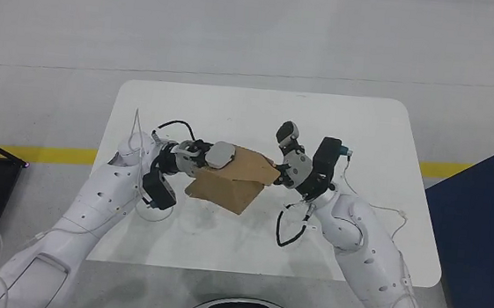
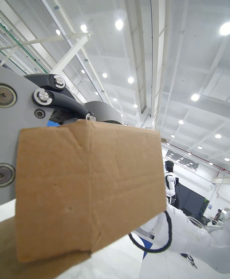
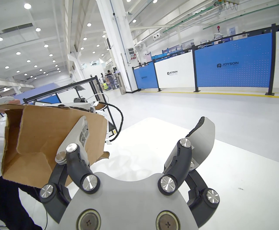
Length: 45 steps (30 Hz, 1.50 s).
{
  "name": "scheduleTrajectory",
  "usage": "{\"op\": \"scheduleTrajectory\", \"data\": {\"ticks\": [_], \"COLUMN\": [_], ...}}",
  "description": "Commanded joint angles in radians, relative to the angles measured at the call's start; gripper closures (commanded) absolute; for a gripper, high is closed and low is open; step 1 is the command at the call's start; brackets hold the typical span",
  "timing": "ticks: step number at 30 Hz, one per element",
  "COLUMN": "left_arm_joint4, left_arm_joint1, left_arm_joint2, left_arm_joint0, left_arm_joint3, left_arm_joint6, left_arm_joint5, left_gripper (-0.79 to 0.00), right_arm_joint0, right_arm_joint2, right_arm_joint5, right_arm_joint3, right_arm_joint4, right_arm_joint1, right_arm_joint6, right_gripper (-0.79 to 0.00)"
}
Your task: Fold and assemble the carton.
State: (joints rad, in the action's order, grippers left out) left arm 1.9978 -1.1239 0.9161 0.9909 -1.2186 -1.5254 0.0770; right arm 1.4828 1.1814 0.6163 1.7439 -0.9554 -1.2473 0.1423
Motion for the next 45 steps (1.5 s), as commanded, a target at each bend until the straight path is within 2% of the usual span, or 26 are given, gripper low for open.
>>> {"op": "scheduleTrajectory", "data": {"ticks": [1, 7, 11, 19, 28, 30, 37, 41, 45], "left_arm_joint4": [-0.002, -0.011, -0.057, -0.237, -0.256, -0.371, -0.506, -0.518, -0.514], "left_arm_joint1": [-0.001, -0.003, -0.007, -0.049, -0.05, -0.061, -0.116, -0.141, -0.156], "left_arm_joint2": [-0.002, -0.005, -0.004, -0.059, -0.057, -0.059, -0.165, -0.204, -0.228], "left_arm_joint0": [0.001, 0.0, 0.009, 0.008, 0.014, 0.043, 0.045, 0.017, -0.007], "left_arm_joint3": [0.0, 0.004, 0.028, 0.127, 0.126, 0.105, 0.135, 0.177, 0.205], "left_arm_joint6": [0.0, -0.003, -0.009, 0.035, 0.042, 0.078, 0.088, 0.051, 0.046], "left_arm_joint5": [-0.001, -0.001, 0.007, 0.037, 0.041, 0.087, 0.217, 0.268, 0.264], "left_gripper": [0.0, 0.0, 0.0, 0.0, 0.0, 0.0, 0.0, 0.0, 0.0], "right_arm_joint0": [0.003, 0.017, 0.033, 0.023, 0.08, 0.093, 0.182, 0.213, 0.198], "right_arm_joint2": [-0.002, 0.024, 0.04, 0.049, 0.124, 0.148, 0.248, 0.273, 0.257], "right_arm_joint5": [0.004, -0.03, 0.003, -0.025, -0.047, -0.057, -0.12, -0.146, -0.162], "right_arm_joint3": [0.005, 0.001, 0.001, -0.026, 0.019, 0.044, 0.181, 0.245, 0.275], "right_arm_joint4": [0.001, 0.025, 0.046, 0.078, 0.069, 0.056, -0.013, -0.058, -0.072], "right_arm_joint1": [0.001, 0.001, 0.004, 0.002, 0.012, 0.015, 0.026, 0.031, 0.032], "right_arm_joint6": [-0.003, 0.052, 0.08, 0.09, 0.113, 0.122, 0.138, 0.072, -0.011], "right_gripper": [-0.785, -0.785, -0.785, -0.785, -0.785, -0.785, -0.785, -0.785, -0.785]}}
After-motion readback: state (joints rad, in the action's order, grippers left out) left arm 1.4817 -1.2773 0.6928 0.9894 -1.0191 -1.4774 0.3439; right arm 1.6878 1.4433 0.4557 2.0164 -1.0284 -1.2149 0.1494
